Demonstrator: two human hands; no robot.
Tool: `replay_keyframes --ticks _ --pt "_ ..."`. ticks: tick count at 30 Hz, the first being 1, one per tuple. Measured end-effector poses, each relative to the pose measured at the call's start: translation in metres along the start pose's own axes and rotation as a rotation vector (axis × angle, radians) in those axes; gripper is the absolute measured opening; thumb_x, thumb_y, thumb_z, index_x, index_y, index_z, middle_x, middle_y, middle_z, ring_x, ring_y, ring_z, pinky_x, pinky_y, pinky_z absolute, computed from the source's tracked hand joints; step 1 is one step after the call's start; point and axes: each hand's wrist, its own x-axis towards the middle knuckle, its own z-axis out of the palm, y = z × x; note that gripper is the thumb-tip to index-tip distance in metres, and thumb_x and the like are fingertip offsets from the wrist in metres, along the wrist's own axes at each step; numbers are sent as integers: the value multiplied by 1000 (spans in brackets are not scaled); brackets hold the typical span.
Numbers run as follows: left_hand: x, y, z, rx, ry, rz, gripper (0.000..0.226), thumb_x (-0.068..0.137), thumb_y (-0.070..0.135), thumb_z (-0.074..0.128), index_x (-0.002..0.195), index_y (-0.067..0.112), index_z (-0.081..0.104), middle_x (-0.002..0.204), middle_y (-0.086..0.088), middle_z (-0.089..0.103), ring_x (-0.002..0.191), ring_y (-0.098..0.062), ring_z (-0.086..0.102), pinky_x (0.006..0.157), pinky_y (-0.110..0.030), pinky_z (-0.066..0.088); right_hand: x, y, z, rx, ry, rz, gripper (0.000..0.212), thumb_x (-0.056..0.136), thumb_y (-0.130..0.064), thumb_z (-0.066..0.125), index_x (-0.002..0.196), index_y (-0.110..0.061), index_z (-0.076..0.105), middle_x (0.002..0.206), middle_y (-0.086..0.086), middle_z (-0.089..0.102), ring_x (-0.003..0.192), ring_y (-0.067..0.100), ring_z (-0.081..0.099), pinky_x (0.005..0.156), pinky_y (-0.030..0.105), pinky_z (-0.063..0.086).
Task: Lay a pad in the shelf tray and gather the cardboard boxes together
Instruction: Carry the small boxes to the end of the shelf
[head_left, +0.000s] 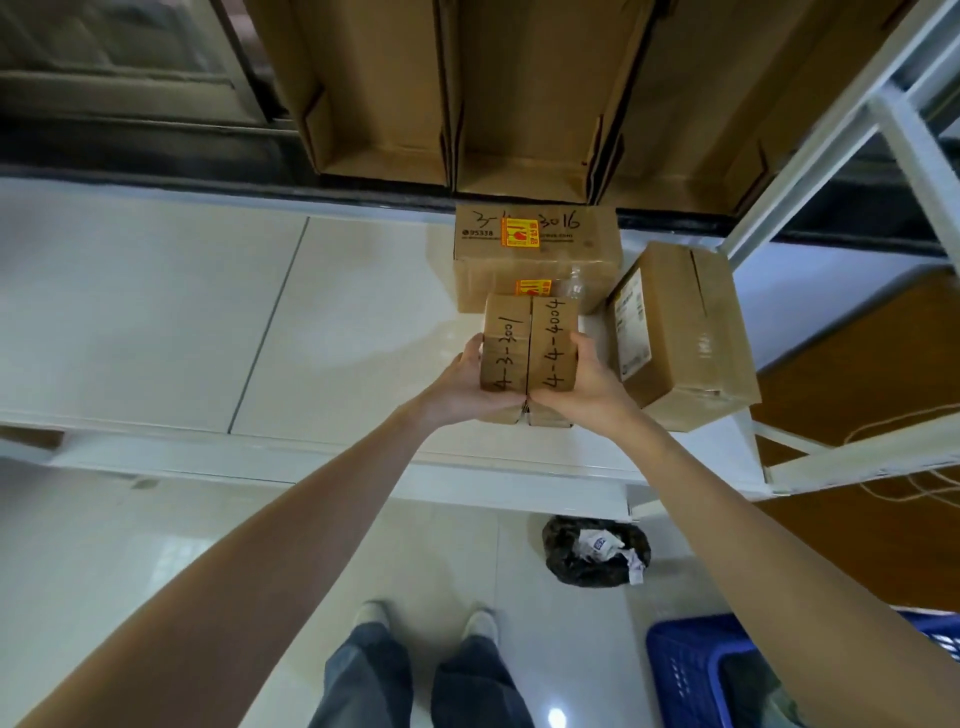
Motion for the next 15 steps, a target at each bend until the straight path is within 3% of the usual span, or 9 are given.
replay_keyframes --ticks 6,10,15 --pt "-31 -8 -56 -27 84 5 101 78 26 75 149 13 5 143 -3 40 126 -22 47 103 -34 42 0 -56 22 -22 0 -88 88 75 -24 72 144 -18 18 131 1 48 120 17 48 95 27 39" --pt "-60 -17 -116 -38 175 29 101 79 26 74 150 13 4 146 -5 37 127 -23 46 96 -28 41 2 -118 50 -32 -28 -179 93 76 -25 72 146 -18 12 144 5 39 129 22 43 105 34 37" --pt "-106 -45 -203 -98 264 54 91 82 20 71 147 13 8 144 -5 37 117 -14 45 89 -22 42 1 -205 108 -77 -75 -296 90 76 -28 71 145 -22 13 140 6 42 126 22 44 98 30 38"
